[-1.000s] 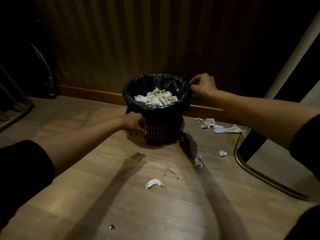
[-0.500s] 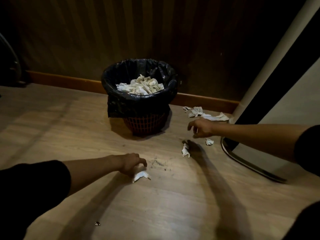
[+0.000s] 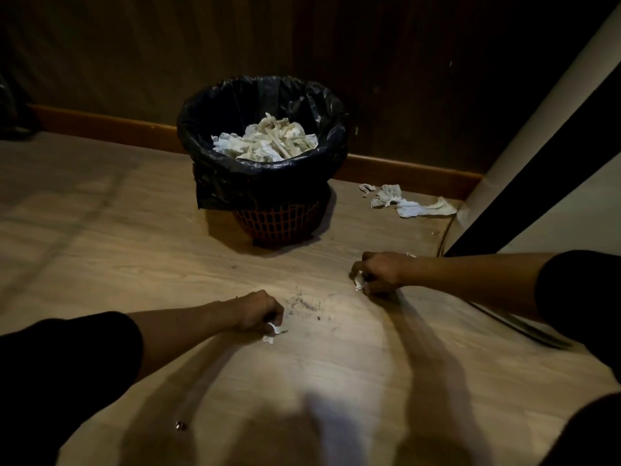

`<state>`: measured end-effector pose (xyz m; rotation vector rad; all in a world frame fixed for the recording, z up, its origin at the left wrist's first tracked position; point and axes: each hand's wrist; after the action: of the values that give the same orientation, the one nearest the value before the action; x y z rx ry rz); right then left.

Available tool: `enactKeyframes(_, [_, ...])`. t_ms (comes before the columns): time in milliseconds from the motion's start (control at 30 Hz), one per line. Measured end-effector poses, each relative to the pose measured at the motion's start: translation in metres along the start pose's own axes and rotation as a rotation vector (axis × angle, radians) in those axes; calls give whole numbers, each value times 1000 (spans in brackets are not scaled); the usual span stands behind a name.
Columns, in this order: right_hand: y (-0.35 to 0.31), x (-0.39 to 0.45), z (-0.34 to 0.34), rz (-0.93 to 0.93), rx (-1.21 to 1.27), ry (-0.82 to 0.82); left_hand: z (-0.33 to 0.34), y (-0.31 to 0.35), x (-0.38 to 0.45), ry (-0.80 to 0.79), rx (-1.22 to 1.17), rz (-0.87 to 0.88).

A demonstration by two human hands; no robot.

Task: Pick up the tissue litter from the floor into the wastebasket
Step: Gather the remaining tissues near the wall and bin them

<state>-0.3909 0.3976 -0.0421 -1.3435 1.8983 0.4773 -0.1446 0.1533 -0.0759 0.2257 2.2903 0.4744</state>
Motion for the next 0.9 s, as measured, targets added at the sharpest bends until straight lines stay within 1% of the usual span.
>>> enactKeyframes(67, [-2,7,5,11,17,-13,-6,1,7,19,-10,31])
enactKeyframes(167, [-2,13,12,35,38,-27,-19,7,22,73,-44,11])
enactKeyframes(267, [5,4,9,53,100,57,-43,20,38,146,-78,6])
enactKeyframes(367, [28,-11,1,157,187,167,-68,32,56,202,-48,32])
enactKeyframes(467, [52,-23,4,330,251,234,-88,45,78,260,-46,52])
enactKeyframes(533, [61,-26,12,441,281,221,-101,52,94,302,-49,57])
enactKeyframes(567, [64,-25,16,467,291,197,-108,54,102,319,-51,53])
enactKeyframes(667, [72,-19,26,486,329,150,-128,60,125,390,-97,37])
enactKeyframes(767, [80,-16,26,498,381,178,-152,67,148,525,-209,16])
enactKeyframes(900, [86,-13,27,495,426,198,-192,69,191,608,-274,-21])
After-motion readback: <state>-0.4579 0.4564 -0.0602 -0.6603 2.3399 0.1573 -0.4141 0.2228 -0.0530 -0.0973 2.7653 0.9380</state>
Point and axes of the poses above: each hand's wrist, its own x-axis towards the middle knuckle, its own z-axis out of the palm, y = z × x, and after that the axes turned 14 degrees about -y, right-handed
